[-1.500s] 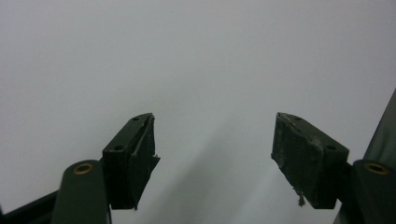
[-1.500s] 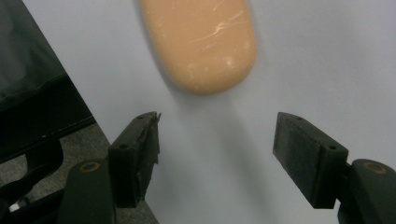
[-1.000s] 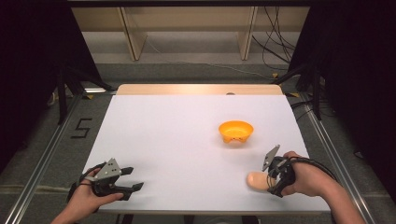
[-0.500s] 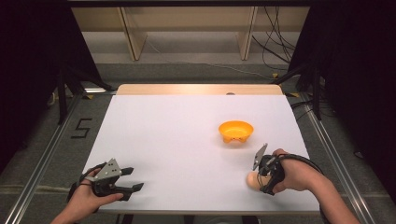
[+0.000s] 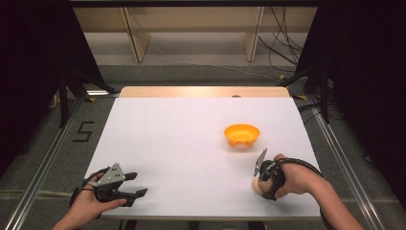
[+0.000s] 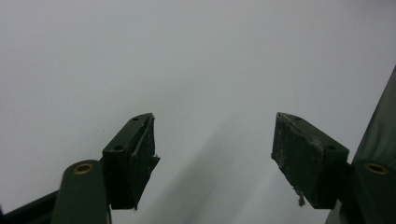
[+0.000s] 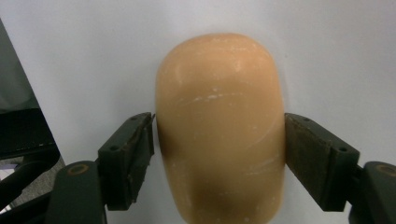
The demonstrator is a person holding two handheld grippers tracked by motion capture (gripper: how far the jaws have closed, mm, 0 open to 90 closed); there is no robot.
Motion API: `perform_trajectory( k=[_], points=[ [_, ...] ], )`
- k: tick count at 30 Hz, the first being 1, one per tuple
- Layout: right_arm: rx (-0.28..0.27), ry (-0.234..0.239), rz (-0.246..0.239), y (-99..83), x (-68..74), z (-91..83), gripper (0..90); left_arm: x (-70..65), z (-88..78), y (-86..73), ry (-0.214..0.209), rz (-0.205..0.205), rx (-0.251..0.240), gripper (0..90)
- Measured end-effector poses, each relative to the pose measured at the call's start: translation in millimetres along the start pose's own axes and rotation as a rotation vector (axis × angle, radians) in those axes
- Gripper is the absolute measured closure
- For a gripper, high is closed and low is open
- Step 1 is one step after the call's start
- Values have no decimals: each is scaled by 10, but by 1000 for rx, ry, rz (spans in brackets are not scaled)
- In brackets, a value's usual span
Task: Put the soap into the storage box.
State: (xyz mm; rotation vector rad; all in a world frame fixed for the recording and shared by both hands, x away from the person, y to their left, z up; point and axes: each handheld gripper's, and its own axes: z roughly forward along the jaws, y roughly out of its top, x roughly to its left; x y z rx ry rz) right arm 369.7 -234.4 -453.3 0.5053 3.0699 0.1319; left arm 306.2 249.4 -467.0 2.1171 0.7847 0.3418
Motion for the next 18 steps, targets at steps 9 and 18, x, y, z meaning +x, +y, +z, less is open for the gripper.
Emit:
perform_trajectory(
  k=[9,18],
  points=[
    [15,9,17,17,-12,11,323,4,6,-1,-2,20,-9,300],
    [11,30,26,0,-6,9,328,8,0,5,-7,28,6,301]
  ],
)
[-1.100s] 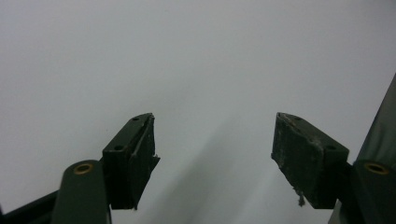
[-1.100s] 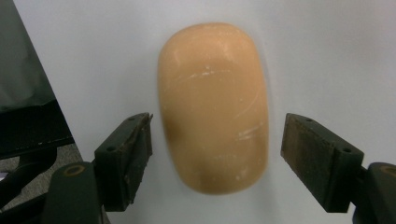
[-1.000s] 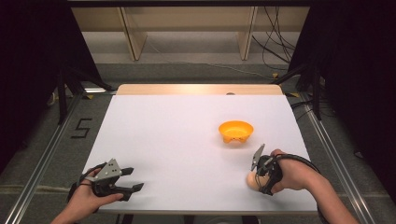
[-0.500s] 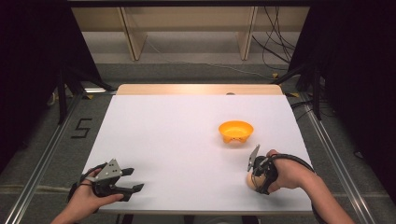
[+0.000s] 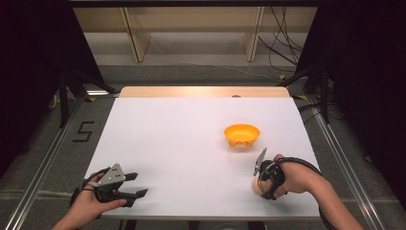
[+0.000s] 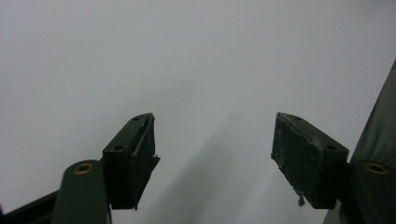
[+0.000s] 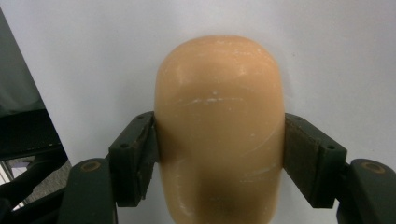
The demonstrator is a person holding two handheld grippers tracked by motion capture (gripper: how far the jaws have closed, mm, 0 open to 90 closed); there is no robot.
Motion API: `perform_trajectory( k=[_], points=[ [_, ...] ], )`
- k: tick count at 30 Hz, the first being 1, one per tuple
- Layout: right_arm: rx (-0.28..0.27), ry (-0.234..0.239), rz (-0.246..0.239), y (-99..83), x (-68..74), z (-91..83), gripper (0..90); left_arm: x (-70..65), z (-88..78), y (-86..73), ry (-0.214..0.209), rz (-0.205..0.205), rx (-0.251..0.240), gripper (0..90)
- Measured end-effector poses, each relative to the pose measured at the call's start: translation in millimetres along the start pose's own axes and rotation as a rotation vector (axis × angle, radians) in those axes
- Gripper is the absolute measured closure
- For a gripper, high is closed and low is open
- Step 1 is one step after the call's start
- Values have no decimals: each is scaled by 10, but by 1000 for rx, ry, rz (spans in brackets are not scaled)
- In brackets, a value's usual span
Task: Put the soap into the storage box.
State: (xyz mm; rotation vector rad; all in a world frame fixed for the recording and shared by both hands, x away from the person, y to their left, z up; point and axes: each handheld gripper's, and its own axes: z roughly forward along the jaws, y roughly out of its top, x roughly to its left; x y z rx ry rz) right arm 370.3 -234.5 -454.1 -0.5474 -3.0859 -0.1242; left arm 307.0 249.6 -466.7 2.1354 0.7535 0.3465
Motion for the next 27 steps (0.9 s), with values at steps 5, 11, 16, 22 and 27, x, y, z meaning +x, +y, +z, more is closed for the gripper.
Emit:
perform_trajectory(
  k=[5,11,16,22,27],
  points=[
    [-22,-8,15,-27,8,0,329,1,-1,0,-1,0,0,301],
    [-28,-13,21,-42,23,0,330,-1,-1,0,1,-1,2,301],
    [-31,-6,26,-59,33,-4,331,0,-1,0,2,0,1,301],
    [-64,-21,34,-102,32,-23,331,0,-1,0,1,0,2,300],
    [-98,-23,34,-124,28,-63,332,0,0,0,2,-2,2,301]
  ],
)
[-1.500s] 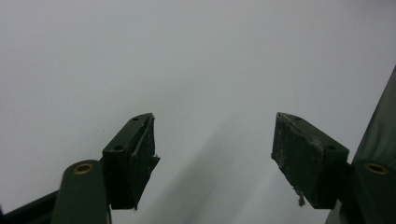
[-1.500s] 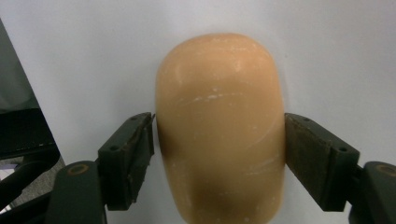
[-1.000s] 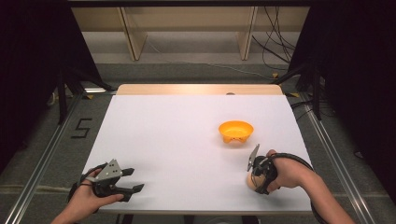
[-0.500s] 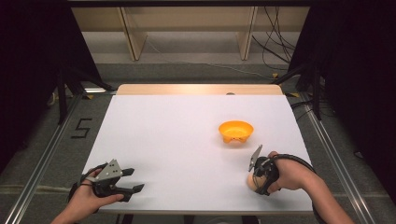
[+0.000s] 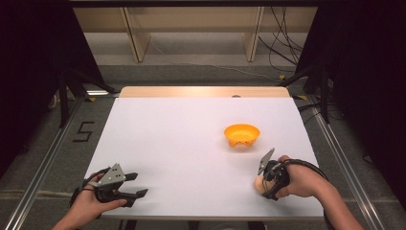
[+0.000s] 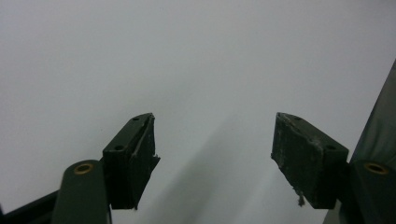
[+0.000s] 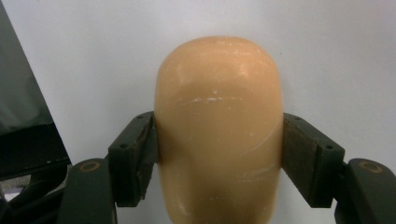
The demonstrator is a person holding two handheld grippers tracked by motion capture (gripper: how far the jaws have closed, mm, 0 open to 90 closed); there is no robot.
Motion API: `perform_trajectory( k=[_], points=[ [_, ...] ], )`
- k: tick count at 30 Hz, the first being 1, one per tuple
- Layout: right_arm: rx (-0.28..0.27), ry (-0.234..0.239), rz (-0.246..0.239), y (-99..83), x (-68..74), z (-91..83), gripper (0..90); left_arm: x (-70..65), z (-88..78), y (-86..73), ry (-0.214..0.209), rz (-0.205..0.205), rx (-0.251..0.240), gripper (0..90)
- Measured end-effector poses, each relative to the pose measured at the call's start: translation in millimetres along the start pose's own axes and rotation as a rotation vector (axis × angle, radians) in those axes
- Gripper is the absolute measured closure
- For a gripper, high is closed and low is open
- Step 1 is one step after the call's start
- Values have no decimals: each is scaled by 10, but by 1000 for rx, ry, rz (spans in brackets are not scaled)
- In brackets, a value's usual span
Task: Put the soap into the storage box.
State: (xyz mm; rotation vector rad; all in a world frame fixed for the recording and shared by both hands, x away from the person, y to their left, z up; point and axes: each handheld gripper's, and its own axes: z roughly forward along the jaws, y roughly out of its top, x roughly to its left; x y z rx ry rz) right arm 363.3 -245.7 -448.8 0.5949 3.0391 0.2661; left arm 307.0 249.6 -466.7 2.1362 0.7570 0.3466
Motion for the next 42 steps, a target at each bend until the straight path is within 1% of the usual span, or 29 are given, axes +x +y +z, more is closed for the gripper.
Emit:
perform_trajectory(
  k=[2,3,4,5,8,9,11,12,15,17,18,19,21,23,24,25,27,28,29,31,32,33,35,37,38,39,40,41,42],
  points=[
    [-16,-5,10,-11,3,-30,332,0,-1,0,0,0,0,301],
    [-32,2,55,-31,26,-51,332,1,-1,1,0,1,0,301],
    [-32,2,55,-31,26,-51,332,1,0,0,-1,0,-1,301],
    [-55,-6,34,-53,8,-58,332,2,0,0,-1,1,0,301],
    [-66,-2,54,-78,13,-63,332,0,0,1,-1,0,-1,301],
    [-79,-16,55,-91,8,-63,332,0,0,1,0,0,-1,301],
    [-96,-22,66,-114,9,-66,332,0,0,1,-1,0,0,301],
    [-117,-25,80,-141,8,-76,332,1,0,1,-1,1,-1,301],
    [-147,-22,96,-178,13,-95,332,0,0,1,0,1,0,301],
    [-158,-36,92,-191,4,-102,332,0,0,1,0,0,0,301],
    [-173,-33,73,-200,-5,-99,332,0,-1,1,0,0,-1,301],
    [-176,-33,104,-213,13,-106,333,0,-1,1,-1,-1,-2,301],
    [-196,-42,110,-235,16,-109,332,-2,3,-1,-3,-4,-7,300],
    [-216,-42,118,-254,20,-115,332,3,6,1,14,8,-7,301],
    [-228,-55,121,-268,15,-118,332,3,4,1,12,7,-7,300],
    [-245,-48,136,-286,24,-117,333,3,6,-3,11,9,-12,300],
    [-254,-50,143,-307,24,-121,333,-6,9,-6,0,-7,-18,301],
    [-254,-50,143,-307,24,-121,333,-3,7,-4,-1,-4,-12,301],
    [-263,-52,151,-323,25,-124,333,-2,9,0,16,6,-13,300],
    [-261,-49,165,-329,30,-127,333,-2,12,-1,26,9,-15,301],
    [-276,-65,153,-335,18,-123,333,3,4,2,11,8,-6,301],
    [-281,-59,164,-340,24,-130,333,3,4,1,8,5,-7,301],
    [-307,-73,157,-352,5,-143,333,1,4,1,9,5,-6,301],
    [-314,-72,160,-354,-1,-149,333,1,5,1,10,5,-7,301],
    [-315,-69,176,-356,3,-157,333,1,5,1,9,5,-7,301],
    [-309,-72,216,-359,11,-168,333,2,3,1,11,6,-7,300],
    [-309,-72,216,-359,11,-168,333,2,3,1,11,6,-7,301],
    [-343,-89,185,-359,-24,-153,333,4,2,1,11,9,-7,301],
    [-343,-89,185,-359,-24,-153,333,2,3,1,14,9,-9,301]
  ],
)
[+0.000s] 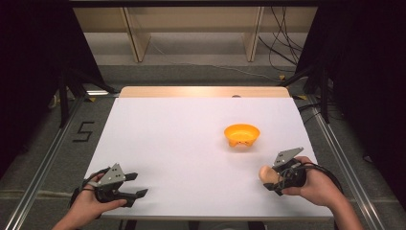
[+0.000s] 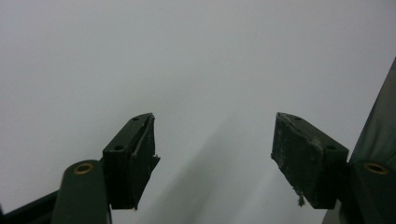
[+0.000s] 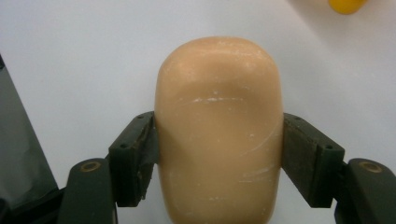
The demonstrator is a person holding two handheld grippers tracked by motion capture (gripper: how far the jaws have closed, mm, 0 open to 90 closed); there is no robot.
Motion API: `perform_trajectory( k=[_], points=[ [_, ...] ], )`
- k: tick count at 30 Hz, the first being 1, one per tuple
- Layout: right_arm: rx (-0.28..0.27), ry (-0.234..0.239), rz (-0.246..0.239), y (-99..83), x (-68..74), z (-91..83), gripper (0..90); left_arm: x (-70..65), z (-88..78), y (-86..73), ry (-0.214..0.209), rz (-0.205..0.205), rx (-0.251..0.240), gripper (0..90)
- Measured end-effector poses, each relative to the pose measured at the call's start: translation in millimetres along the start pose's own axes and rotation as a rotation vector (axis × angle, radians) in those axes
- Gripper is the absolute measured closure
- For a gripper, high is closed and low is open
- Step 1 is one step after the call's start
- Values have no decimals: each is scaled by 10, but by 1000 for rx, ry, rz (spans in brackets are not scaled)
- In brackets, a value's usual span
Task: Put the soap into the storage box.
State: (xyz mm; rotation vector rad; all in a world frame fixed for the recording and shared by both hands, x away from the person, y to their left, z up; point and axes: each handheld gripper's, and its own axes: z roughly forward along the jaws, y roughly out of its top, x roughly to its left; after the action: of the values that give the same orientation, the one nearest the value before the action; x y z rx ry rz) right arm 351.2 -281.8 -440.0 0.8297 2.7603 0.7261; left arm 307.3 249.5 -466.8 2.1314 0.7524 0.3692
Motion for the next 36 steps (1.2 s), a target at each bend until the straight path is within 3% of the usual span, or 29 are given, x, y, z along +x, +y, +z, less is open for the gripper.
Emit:
perform_trajectory(
  k=[2,4,8,9,10,12,13,17,19,20,21,26,29,30,32,34,35,36],
  points=[
    [14,-14,51,3,18,-9,333,0,-8,2,-14,-3,6,301],
    [-24,-21,28,10,-9,19,333,-6,-7,0,-12,-12,4,301],
    [-28,-28,42,28,-41,-9,333,1,-3,1,-14,-3,3,300],
    [-32,-26,59,37,-37,-17,333,-18,7,-5,3,-20,-10,301],
    [-43,-18,37,38,-58,-12,333,-34,14,-9,-9,-46,-19,300],
    [-43,-35,58,56,-59,-26,333,-17,-1,-1,-23,-25,-6,300],
    [-64,-46,58,69,-85,-21,333,-28,3,-6,-25,-44,-7,300],
    [-55,-40,81,100,-80,-37,333,-24,-4,-4,-19,-31,-1,300],
    [-63,-51,64,118,-120,-42,333,-24,-4,-4,-20,-31,-2,300],
    [-56,-45,73,133,-122,-54,333,-24,-4,-3,-20,-31,-3,300],
    [-72,-69,84,153,-134,-43,333,-24,-5,-3,-20,-30,-3,301],
    [-68,-60,67,200,-172,-68,333,-25,-5,-3,-21,-29,-3,300],
    [-83,-63,97,232,-167,-67,333,-26,-5,-3,-21,-29,-3,300],
    [-77,-61,67,243,-204,-78,333,-25,-6,-3,-21,-29,-3,300],
    [-84,-91,87,263,-209,-70,333,-24,-6,-2,-22,-29,-3,301],
    [-93,-86,82,276,-223,-69,333,-24,-7,-1,-22,-29,-3,300],
    [-102,-69,38,278,-257,-77,333,-22,-8,-1,-21,-27,-1,300],
    [-90,-75,61,286,-248,-91,333,-24,-6,-2,-22,-30,-4,300]
  ],
)
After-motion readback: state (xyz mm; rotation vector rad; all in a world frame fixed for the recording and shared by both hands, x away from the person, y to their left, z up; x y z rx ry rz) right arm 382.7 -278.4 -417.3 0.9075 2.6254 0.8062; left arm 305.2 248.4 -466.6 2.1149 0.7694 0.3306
